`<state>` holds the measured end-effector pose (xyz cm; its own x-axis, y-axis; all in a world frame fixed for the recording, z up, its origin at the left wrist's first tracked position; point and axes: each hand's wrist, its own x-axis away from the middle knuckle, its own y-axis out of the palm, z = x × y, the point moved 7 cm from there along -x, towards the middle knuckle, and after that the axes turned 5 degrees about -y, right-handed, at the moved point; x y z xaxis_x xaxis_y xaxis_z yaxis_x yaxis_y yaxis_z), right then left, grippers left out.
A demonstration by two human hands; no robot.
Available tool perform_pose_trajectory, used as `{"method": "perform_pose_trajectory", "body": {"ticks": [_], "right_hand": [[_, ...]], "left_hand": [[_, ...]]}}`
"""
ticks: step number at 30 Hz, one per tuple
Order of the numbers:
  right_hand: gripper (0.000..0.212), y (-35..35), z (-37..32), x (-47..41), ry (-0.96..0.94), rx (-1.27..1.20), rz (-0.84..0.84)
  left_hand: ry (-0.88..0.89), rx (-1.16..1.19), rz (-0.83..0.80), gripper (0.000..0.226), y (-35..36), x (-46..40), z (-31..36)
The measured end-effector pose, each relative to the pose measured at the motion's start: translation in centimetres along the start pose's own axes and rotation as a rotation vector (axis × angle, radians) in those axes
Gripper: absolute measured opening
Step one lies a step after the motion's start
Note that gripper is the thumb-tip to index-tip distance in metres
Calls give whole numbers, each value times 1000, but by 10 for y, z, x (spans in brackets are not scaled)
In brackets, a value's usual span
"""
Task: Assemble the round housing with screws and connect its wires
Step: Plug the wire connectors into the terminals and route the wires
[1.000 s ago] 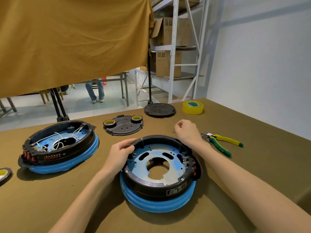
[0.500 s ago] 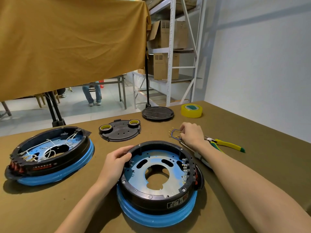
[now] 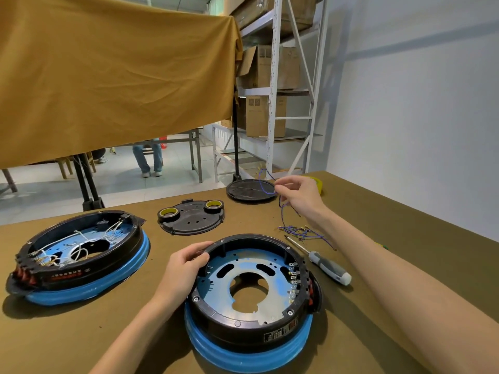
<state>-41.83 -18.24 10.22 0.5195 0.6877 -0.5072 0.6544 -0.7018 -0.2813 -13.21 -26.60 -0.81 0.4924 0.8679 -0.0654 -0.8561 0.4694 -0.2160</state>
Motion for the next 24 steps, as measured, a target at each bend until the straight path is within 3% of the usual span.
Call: {"method": "perform_pose_trajectory", "body": {"ticks": [6,9,13,18,20,24], "right_hand": [[10,6,-42,17,34,-197,-85],[11,11,-60,29,9,-235,-162],[9,27,-74,45,-82,-146,-318],[7,47,-62,66,-83,-41,-467],[8,53,-56,74,-54,-34,-521],[12,62,-49,90,28,-66,-686]], "left_hand": [[47,-143,7,29,-1,6,11],[137,-242,107,26,-7,11,27],[244,-122,105,20,-6,22,57],[116,123,-56,28,6,26,70],[54,119,-118,32,13,26,67],[34,102,-43,20,10,24,58]]}}
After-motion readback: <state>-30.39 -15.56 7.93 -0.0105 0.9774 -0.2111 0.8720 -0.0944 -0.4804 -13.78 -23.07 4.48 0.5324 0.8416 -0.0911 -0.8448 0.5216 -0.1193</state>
